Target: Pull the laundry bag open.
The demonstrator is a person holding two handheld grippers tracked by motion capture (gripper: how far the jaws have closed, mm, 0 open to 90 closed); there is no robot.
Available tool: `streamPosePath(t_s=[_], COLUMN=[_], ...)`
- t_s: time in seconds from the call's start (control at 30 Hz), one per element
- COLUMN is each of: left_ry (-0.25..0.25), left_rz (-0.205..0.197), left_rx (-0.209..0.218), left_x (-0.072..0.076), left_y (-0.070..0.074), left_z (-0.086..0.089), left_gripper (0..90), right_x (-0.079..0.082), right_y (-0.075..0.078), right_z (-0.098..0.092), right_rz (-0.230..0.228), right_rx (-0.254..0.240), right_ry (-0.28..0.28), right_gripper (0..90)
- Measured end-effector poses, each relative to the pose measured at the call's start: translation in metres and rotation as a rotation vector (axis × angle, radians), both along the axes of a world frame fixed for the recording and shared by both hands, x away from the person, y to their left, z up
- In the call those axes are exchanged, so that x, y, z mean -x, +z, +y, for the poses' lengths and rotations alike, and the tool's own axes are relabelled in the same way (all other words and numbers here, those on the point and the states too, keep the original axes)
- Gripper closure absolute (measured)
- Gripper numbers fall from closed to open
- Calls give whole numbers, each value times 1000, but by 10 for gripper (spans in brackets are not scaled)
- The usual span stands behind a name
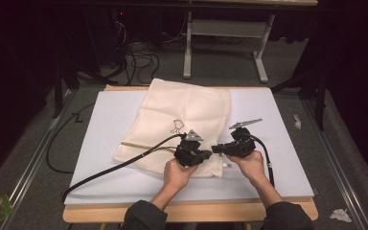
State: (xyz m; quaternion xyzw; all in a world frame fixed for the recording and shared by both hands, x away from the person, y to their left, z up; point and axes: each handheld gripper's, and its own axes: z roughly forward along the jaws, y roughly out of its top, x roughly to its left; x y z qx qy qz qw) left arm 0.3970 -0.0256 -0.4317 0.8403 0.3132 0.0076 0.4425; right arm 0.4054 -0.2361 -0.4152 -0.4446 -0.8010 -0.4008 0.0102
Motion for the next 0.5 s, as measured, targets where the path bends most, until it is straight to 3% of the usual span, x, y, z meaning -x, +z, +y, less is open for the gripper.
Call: streamPosePath(t_s=[0.07, 0.17, 0.5], left_ry=[3, 26, 28], left_rz=[-8, -50, -53], left_rx=[-13, -67, -61], left_x=[1, 3, 2], left_y=[1, 1, 2], left_z=[0, 5, 12], left_gripper=[877, 878, 876], right_x=[0, 0, 1], right_y=[0, 1, 1], right_z=[0, -3, -9], right_rz=[0, -1, -4], right_rx=[1, 7, 14], right_ry=[0, -20, -24], right_gripper=[869, 869, 868])
